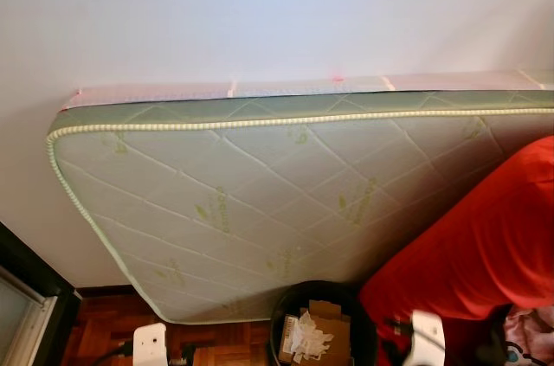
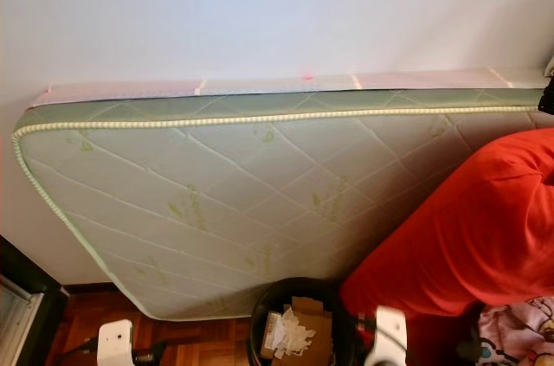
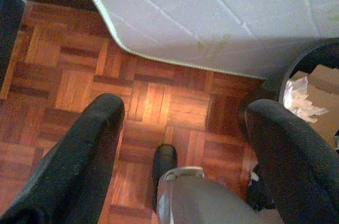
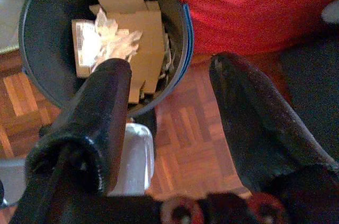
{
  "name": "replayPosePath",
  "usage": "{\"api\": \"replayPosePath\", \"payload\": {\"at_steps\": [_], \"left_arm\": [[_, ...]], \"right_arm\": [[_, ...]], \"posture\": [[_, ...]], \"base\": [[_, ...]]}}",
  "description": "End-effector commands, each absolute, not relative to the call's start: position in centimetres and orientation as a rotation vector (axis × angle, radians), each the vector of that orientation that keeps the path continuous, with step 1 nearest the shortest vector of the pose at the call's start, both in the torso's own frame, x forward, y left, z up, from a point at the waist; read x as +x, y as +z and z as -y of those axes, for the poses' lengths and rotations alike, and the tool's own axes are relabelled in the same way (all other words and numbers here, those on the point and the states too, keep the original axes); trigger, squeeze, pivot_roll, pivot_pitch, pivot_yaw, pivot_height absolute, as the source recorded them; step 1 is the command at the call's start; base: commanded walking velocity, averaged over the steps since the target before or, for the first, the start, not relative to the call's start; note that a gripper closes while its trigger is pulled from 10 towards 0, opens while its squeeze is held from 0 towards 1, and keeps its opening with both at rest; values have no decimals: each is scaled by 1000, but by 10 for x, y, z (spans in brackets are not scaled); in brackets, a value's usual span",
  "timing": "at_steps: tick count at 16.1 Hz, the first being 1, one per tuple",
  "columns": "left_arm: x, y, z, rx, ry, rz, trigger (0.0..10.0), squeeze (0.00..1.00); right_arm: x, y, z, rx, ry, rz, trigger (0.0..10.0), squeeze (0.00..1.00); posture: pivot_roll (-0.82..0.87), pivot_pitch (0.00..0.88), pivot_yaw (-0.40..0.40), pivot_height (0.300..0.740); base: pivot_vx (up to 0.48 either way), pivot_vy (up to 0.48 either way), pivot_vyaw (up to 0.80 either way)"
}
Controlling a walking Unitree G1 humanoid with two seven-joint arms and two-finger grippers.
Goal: Clean up the room
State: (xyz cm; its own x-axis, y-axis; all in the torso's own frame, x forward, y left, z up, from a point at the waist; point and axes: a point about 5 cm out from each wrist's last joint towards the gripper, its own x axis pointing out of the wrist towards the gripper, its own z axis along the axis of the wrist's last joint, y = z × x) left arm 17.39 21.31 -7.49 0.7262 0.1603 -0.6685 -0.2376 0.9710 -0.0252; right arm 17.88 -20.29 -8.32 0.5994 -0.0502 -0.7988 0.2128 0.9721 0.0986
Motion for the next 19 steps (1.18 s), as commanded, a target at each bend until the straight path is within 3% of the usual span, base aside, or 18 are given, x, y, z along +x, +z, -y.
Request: {"api": "replayPosePath", "payload": {"at_steps": [1,19], "left_arm": [[173,-76,-216,-111,234,-741,10000,0],[175,-79,-211,-134,211,-778,10000,0]], "right_arm": [[179,-83,207,178,-144,-921,10000,0],[181,-80,210,160,-77,-913,10000,0]], "posture": [[28,0,-40,740],[12,0,-41,740]], "base": [[0,0,0],[0,0,0]]}}
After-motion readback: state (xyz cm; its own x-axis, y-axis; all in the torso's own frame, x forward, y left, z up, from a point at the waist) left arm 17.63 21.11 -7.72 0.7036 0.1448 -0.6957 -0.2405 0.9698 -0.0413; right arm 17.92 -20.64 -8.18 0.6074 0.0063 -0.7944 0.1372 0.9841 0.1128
